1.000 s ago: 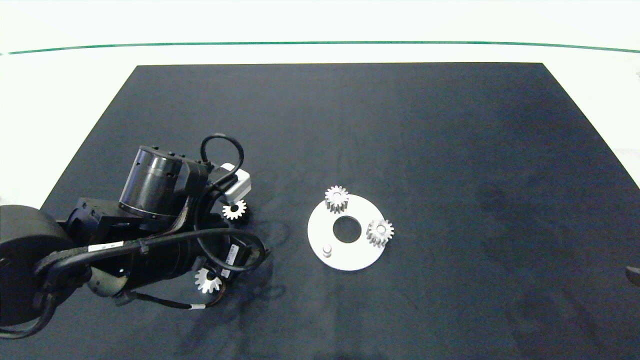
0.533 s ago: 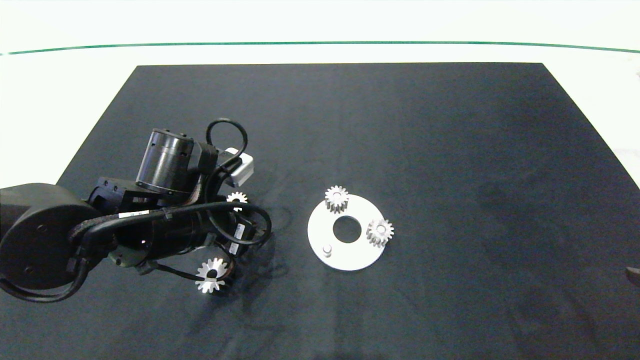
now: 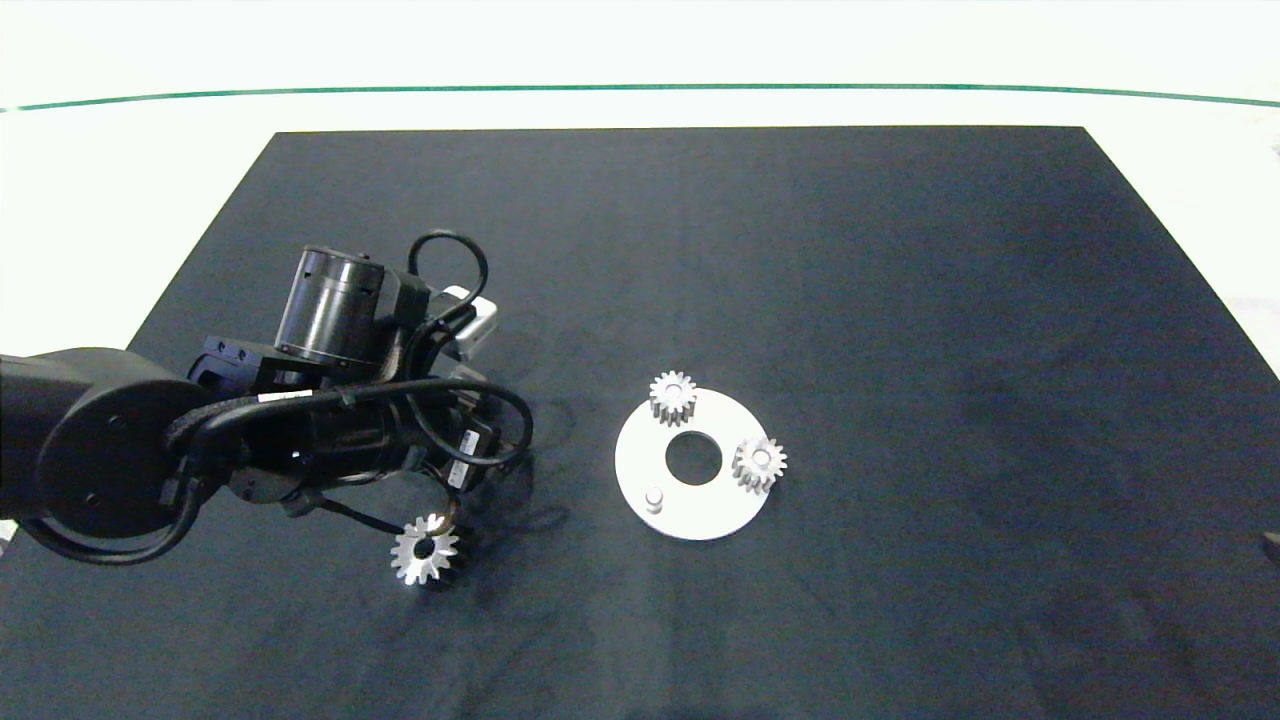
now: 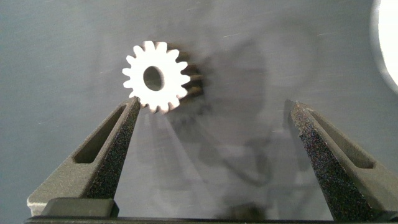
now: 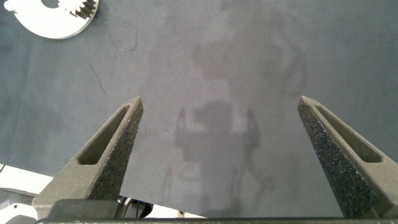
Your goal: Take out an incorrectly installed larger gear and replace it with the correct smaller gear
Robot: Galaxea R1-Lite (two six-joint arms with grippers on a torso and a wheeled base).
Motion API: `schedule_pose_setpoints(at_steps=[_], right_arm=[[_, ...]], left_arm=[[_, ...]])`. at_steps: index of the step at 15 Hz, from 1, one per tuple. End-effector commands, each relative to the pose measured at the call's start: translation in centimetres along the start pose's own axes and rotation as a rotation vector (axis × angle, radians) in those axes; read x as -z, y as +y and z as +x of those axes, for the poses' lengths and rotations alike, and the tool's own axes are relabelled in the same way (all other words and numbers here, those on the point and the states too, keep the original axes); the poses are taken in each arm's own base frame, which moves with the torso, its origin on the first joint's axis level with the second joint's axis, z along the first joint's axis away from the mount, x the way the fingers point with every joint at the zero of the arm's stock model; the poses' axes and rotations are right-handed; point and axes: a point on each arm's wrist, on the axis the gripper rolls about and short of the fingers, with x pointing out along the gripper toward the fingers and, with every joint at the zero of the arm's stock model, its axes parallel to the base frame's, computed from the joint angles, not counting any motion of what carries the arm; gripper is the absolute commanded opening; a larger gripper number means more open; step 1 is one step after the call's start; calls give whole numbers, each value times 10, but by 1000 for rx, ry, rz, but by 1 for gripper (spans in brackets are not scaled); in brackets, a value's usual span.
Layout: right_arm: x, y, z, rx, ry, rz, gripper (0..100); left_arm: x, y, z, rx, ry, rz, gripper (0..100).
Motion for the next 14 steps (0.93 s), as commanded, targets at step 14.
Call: schedule_pose_setpoints(at_steps=[14], right_arm=[[-1,-1,-1,6,-3,1,100]], left_arm=[[-11,7,-16,1,14,13,100]])
